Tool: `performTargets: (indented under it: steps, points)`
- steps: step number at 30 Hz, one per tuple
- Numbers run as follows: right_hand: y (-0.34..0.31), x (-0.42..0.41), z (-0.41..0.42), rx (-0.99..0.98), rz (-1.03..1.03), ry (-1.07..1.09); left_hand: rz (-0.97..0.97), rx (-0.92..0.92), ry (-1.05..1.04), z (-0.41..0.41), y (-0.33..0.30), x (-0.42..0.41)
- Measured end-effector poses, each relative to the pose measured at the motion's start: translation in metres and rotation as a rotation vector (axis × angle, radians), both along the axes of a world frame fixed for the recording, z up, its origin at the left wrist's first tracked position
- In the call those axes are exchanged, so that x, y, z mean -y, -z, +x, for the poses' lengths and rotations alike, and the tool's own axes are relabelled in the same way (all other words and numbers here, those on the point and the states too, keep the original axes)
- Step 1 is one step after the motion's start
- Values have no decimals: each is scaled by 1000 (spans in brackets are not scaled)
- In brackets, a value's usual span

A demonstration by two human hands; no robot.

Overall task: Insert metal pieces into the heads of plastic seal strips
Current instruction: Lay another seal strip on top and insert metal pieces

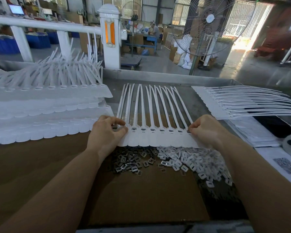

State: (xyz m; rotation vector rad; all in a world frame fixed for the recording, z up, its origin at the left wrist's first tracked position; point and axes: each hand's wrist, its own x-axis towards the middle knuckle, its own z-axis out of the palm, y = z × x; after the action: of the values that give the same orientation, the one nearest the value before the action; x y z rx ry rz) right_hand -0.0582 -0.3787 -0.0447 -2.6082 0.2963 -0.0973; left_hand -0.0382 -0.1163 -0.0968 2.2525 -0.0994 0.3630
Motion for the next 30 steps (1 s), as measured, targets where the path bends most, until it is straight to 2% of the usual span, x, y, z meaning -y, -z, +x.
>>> performTargets:
  steps: [4,12,20,30]
  points:
    - [0,3,3,15,-12,3,0,-3,-2,0,0,0]
    - [0,-4,-11,298,44,48,-13,-13,2,1,-1,1]
    - [28,-67,-57,406,0,-283,-18,-14,15,-1,-1,0]
    - [41,-75,-75,537,-141,-455,-20,-16,23,-1,0,0]
